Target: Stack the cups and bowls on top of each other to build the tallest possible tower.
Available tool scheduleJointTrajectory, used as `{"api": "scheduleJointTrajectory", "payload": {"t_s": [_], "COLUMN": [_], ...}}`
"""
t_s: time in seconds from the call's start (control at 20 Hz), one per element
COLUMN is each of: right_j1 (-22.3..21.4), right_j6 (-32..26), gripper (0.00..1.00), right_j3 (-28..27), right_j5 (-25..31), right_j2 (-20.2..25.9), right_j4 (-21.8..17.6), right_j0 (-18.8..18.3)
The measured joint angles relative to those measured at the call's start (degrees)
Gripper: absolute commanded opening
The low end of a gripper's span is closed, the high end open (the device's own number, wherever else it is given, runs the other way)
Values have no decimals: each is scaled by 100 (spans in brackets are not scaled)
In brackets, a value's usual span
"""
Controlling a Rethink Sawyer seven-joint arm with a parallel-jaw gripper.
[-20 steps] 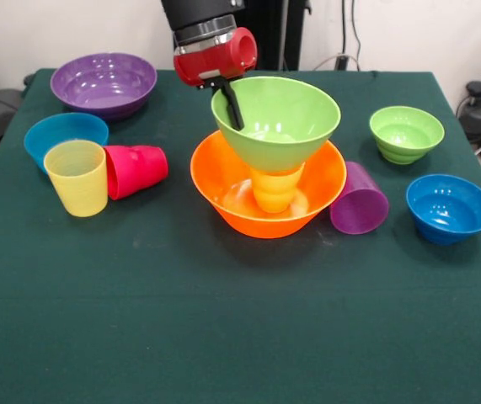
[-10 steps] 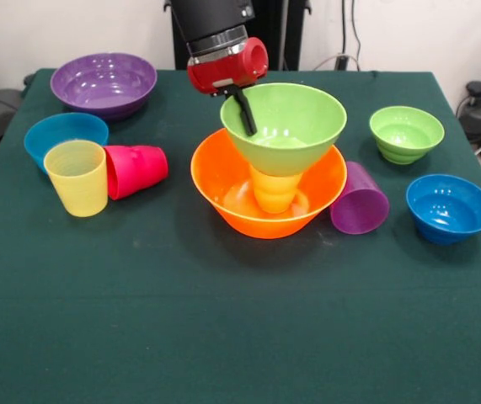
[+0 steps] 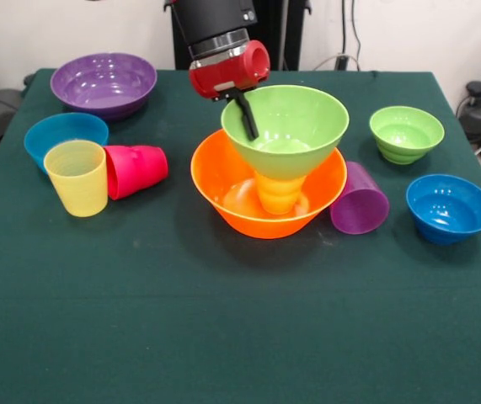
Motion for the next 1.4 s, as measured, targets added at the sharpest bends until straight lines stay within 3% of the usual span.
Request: {"api": "scheduleJointTrajectory", "payload": {"t_s": [0.65,0.7,1.4], "right_j1": [-6,-7,-2], "right_j6": [0,0,0], "gripper": [0,100,100], "right_j3": [0,-5,-13], "right_j5": [-96,-148,-233], "right_j2": [-78,-127,-655], "right_j4": [1,2,4], "right_j0": [40,79,555]}}
